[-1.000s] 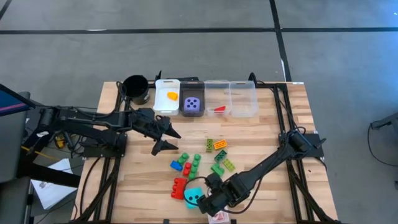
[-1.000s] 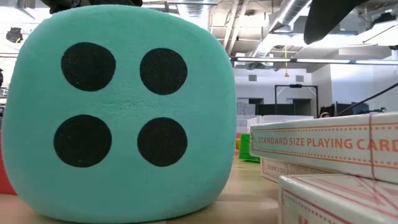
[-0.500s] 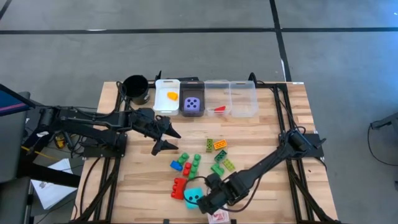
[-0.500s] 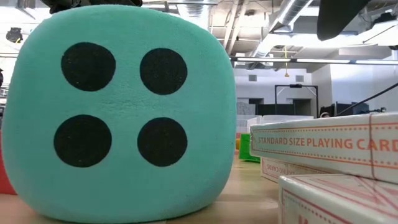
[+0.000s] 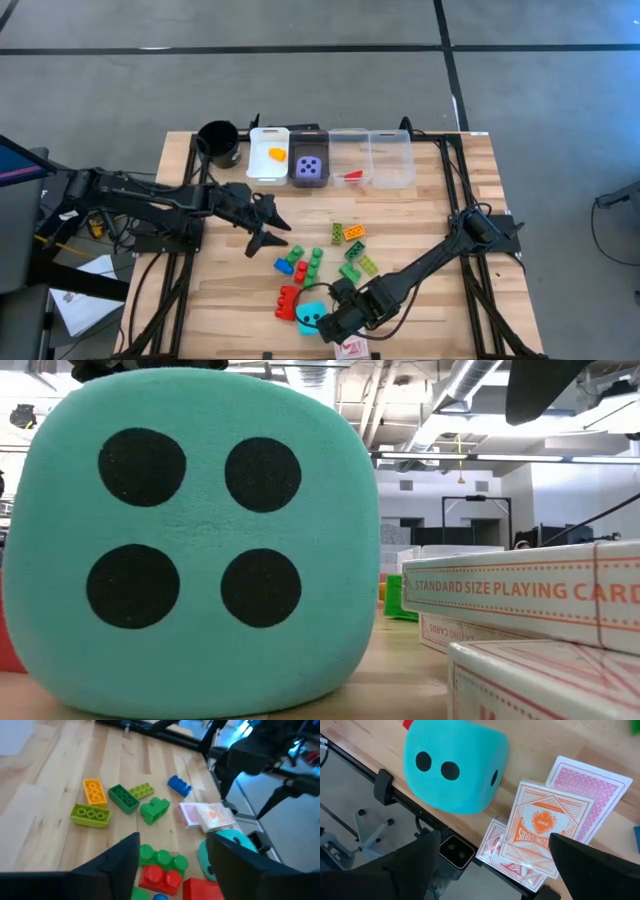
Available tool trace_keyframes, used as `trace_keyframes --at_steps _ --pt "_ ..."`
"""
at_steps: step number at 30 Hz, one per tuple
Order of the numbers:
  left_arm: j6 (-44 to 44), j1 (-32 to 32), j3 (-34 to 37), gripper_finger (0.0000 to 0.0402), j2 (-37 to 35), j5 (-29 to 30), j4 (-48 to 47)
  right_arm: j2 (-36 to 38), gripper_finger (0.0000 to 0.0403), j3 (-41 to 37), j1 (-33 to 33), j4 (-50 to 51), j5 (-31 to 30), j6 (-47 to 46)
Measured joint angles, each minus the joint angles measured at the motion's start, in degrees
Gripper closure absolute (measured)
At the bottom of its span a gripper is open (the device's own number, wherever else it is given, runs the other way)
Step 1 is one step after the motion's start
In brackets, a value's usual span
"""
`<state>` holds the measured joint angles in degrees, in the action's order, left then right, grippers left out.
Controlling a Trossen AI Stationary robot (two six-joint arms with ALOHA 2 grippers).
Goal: Pick & Place Toys
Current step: Move the blue dice
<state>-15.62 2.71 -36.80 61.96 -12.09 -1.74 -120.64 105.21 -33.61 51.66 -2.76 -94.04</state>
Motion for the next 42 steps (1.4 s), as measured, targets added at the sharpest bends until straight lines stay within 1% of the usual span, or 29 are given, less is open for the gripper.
trace_keyframes --at_steps 3,9,10,16,20,24,27,31,33,37,42 --pt "-0.1 0.9 0.0 0.0248 1.9 0.3 0.0 0.0 0.0037 0.0 0.0 0.1 0.0 0.0" --pt "-0.3 2.3 0.0 0.0379 5.6 0.2 0.1 0.0 0.0037 0.0 0.0 0.2 0.0 0.1" --pt "-0.7 2.4 0.0 0.0389 6.1 0.2 0.4 0.0 0.0037 0.0 0.0 0.2 0.0 0.1" --pt "-1.3 2.7 0.0 0.0400 8.4 0.2 0.9 -0.1 0.0037 0.0 0.7 2.5 0.0 -0.3" --pt "-1.3 2.7 0.0 0.0399 9.1 0.2 0.8 -0.6 0.0037 -0.3 2.1 5.0 0.2 -1.8" --pt "-1.3 2.7 0.0 0.0401 8.9 0.2 1.4 -1.9 0.0037 -0.7 4.2 5.2 2.8 -0.7" --pt "-1.3 2.7 0.0 0.0401 8.7 0.2 1.5 -3.2 0.0037 -0.4 5.6 3.9 5.4 1.2" --pt "-1.3 2.7 0.0 0.0401 8.6 0.2 1.5 -4.6 0.0037 -0.3 6.9 2.8 10.1 1.8" --pt "-1.3 2.7 0.0 0.0400 8.4 0.2 1.7 -4.8 0.0037 -0.3 7.3 2.2 11.4 2.1" --pt "-1.2 2.7 0.0 0.0401 8.4 0.1 1.3 -5.0 0.0037 -0.4 7.5 0.2 11.0 2.4" --pt "-1.2 2.7 0.0 0.0401 8.4 0.0 0.0 -5.3 0.0037 -0.5 8.3 -4.6 10.5 4.1"
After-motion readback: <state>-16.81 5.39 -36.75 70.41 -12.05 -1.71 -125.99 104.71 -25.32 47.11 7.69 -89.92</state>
